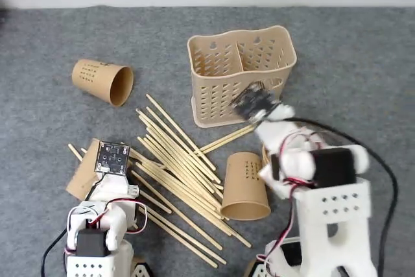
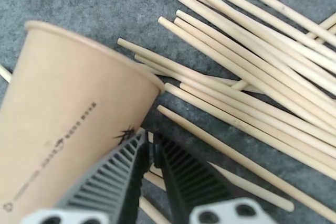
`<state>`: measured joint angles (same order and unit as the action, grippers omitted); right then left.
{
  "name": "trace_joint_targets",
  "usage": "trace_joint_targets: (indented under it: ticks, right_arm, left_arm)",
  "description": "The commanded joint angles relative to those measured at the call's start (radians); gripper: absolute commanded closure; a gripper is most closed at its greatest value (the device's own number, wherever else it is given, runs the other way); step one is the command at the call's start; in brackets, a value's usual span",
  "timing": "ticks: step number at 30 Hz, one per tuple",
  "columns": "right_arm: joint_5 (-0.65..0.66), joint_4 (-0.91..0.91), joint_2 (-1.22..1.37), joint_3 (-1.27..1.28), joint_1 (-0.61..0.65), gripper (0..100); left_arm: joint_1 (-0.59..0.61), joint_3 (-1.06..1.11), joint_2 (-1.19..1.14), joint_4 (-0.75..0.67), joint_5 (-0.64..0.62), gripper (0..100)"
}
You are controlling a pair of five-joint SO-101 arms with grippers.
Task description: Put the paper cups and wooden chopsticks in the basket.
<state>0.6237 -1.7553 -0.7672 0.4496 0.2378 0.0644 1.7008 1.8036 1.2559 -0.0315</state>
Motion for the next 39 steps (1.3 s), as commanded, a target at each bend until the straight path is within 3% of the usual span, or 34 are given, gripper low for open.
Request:
trace_joint_targets:
  ticks: [1,14,28,39]
  right_arm:
    - [-0.014,-0.044,-0.022,0.080,0.085,80.9]
    - [-0.012,-0.038,-0.239,0.163,0.361,80.8]
    - [0.180,-0.024,-0.033,0.250,0.363,80.6]
    - [0.186,0.216,-0.021,0.427,0.363,80.6]
  left_arm:
    - [0.000,-0.018,0.015,0.005,-0.008,99]
    - [0.000,-0.018,0.015,0.005,-0.008,99]
    - [0.000,-0.018,0.015,0.005,-0.008,99]
    - [0.000,-0.018,0.015,0.005,-0.008,99]
